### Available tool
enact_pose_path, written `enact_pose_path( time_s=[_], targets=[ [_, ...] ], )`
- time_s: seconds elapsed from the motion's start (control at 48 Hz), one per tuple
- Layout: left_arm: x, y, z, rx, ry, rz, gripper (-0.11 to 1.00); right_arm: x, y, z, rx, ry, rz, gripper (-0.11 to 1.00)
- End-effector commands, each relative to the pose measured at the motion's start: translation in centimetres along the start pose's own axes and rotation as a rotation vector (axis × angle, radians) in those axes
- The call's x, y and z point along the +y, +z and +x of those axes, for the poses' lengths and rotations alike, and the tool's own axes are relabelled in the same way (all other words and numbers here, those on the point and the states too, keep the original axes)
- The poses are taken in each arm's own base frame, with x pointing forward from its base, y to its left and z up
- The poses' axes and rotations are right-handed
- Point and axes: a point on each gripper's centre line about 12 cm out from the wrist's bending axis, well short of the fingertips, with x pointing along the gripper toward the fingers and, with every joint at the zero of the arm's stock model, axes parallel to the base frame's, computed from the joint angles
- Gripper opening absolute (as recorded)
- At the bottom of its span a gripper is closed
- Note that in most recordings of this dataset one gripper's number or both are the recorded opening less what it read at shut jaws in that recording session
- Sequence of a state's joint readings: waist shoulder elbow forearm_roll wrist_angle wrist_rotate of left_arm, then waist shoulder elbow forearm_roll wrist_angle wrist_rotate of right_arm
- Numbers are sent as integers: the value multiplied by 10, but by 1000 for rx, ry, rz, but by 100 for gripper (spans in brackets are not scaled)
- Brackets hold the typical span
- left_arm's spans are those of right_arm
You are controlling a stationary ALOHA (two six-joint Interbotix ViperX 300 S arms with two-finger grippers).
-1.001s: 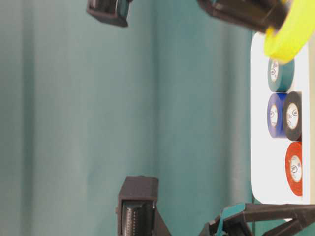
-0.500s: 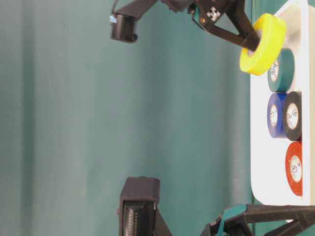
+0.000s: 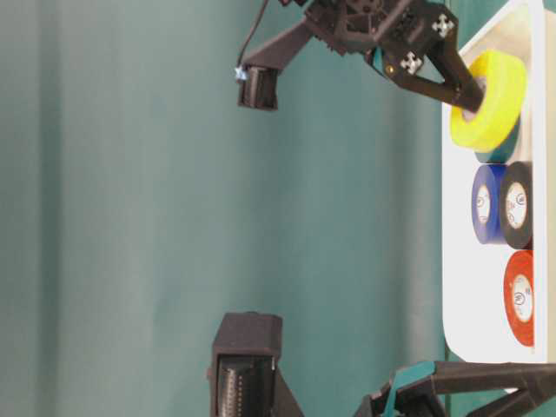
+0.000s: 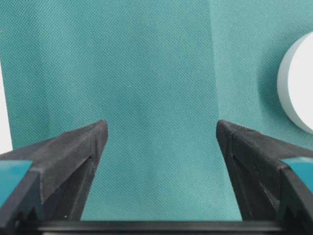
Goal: Put the tape alternately from left to right into the white case.
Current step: 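Carry the yellow roll with the right gripper into the tray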
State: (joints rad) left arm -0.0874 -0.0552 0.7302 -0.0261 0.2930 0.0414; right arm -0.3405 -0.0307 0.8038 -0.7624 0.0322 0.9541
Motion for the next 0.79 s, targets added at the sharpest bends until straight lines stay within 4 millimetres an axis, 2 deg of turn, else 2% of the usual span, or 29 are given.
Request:
enact_pose_path(
  time_s=[0.0,0.667,0.709,0.771],
  targets=[
    [0,7,-6,-32,-1,-2,72,0,10,0,-22,-1,1,28],
    [0,8,-5,-41,0,-2,72,-3,10,3,-11,-14,1,29],
    [0,7,-5,-40,0,-2,72,-3,9,3,-10,-15,-4,34],
    [-1,7,-5,-40,-1,0,72,-3,9,3,-9,-16,-8,53]
  ],
)
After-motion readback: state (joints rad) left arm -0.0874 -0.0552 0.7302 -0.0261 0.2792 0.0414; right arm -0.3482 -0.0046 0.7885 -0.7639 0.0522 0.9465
